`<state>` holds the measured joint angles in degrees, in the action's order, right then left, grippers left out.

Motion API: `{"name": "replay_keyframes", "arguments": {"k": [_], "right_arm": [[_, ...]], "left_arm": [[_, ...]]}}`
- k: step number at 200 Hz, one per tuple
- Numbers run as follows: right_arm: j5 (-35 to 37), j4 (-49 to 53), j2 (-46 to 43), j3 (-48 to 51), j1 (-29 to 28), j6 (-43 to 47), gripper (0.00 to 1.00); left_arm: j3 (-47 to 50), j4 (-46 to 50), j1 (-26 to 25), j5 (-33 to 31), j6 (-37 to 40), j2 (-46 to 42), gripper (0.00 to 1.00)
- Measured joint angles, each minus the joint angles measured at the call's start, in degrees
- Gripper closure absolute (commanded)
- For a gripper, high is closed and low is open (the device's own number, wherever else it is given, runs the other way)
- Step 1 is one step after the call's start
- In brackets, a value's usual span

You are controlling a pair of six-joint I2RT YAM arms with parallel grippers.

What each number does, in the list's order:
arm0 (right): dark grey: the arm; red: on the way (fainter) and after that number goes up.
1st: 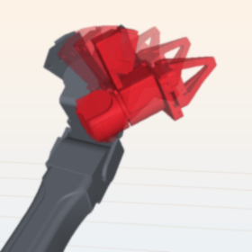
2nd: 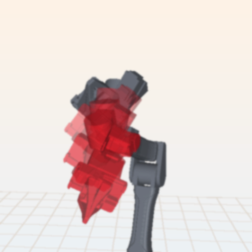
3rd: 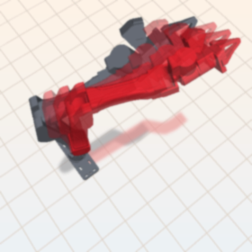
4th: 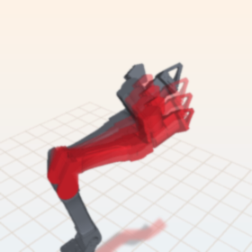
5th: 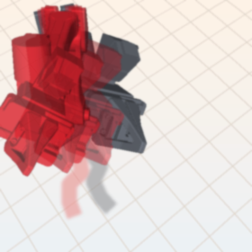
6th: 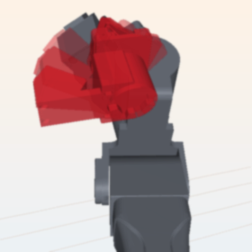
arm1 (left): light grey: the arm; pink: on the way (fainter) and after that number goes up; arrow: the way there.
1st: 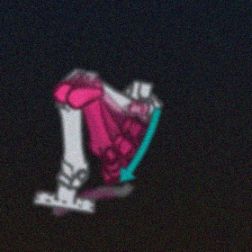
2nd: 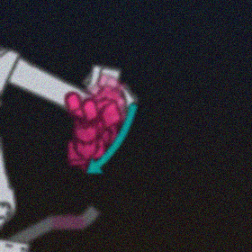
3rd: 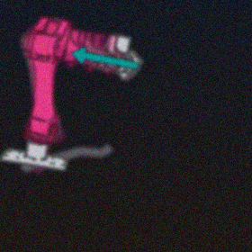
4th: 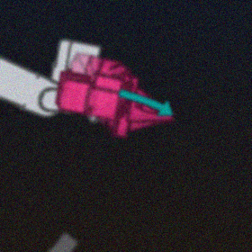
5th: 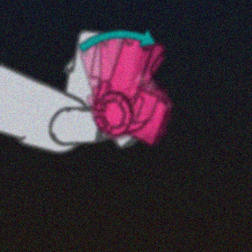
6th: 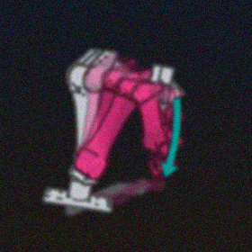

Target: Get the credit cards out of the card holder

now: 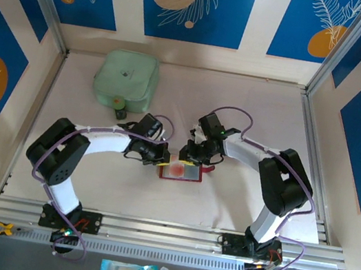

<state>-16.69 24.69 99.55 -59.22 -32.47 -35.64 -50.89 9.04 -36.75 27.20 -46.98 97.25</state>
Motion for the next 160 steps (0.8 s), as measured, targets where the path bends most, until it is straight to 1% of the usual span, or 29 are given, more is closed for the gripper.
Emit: {"name": "replay_keyframes", "arguments": {"k": [34,103,160], "right_arm": [[0.0,0.3,0.0,0.8,0.6,0.0,0.77],[-0.1,0.2,0.7,0.9,0.7,0.0,0.77],[-0.2,-0.2,3.0,1.9,0.7,0.0,0.77]], "left_arm": [[-0.4,0.0,-1.3,0.0,0.0,0.1,0.94],[-0.4,1.1,-1.4,-0.2,0.6,2.7,0.95],[-0.6,1.5,-1.4,-0.3,1.0,2.7,0.95]]}}
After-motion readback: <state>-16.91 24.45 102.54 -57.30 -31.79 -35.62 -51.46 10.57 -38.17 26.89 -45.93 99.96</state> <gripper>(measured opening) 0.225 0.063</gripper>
